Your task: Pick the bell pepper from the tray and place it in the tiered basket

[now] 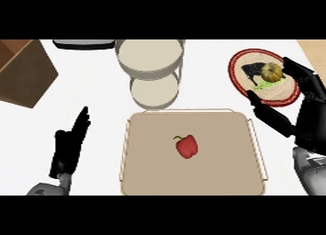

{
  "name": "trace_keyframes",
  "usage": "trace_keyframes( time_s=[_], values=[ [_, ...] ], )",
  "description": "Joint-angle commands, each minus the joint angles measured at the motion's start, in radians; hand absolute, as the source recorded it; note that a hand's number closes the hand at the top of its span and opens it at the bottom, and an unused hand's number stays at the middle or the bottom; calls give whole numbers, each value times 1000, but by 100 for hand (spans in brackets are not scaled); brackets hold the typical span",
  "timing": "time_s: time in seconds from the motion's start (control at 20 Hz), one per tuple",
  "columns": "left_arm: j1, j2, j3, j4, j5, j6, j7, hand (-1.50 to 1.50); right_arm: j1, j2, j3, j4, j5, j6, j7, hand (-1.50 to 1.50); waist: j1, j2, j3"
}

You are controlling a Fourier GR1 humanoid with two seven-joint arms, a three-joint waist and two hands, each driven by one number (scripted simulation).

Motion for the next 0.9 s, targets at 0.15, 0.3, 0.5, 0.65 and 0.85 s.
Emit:
trace_keyframes(
  time_s=[0.15, 0.3, 0.5, 0.65, 0.85],
  values=[
    [159, -46, -17, -45, -27, 49, -79, 0, 181, 76, 180, -289, 224, -135, -32, -150, -2, 14, 3],
    [118, -40, 7, -30, -26, 67, -46, 0, 338, 0, 309, -342, 411, -123, 140, -150, -26, 9, 0],
    [143, -46, -10, -44, -25, 53, -62, 0, 364, -78, 367, -266, 557, 6, 351, -150, -13, 11, -6],
    [101, -16, 25, -42, -14, 53, -13, 0, 398, -136, 399, -331, 710, 93, 491, -150, -35, 8, -9],
    [154, -30, 9, -54, -26, 62, -58, 0, 388, -146, 399, -348, 932, 218, 701, -150, -19, 6, -9]
  ],
)
